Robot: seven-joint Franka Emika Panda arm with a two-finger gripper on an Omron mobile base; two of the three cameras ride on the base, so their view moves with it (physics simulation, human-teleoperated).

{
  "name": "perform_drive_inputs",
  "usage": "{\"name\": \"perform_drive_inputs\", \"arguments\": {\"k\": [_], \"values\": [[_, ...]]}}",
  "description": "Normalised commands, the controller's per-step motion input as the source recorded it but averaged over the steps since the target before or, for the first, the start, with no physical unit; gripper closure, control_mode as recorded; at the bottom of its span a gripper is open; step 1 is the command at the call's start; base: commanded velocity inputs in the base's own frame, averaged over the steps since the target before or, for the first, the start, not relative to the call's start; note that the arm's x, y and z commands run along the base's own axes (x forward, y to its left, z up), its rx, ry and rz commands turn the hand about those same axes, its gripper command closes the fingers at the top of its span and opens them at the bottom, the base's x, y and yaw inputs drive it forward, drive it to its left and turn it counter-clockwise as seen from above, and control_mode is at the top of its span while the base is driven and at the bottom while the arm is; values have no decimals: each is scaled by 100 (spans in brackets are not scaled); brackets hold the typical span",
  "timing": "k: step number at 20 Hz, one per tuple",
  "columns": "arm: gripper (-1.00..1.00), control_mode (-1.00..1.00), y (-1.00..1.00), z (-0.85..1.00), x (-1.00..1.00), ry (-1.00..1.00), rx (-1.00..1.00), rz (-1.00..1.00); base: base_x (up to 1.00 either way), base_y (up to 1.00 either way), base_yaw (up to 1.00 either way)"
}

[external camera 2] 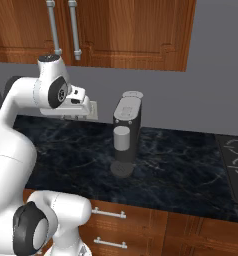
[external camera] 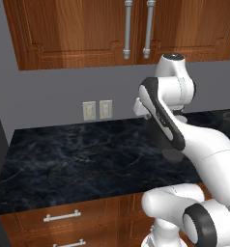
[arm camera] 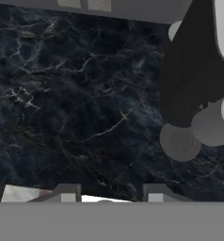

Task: Open the cabinet, pick the kettle from the cabinet, and place it in the sink.

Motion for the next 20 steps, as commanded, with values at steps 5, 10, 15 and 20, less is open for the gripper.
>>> {"name": "perform_drive_inputs", "arguments": {"k": [5, 10, 15, 20], "values": [[-100, -100, 0, 0, -9, -7, 0, 2, 0, 0, 0], [-100, -100, 0, 2, -25, -27, 1, 3, 0, 0, 0], [-100, -100, 0, 16, -18, -15, 0, 0, 0, 0, 0], [-100, -100, 0, 24, -13, -9, 0, -1, 0, 0, 0]]}}
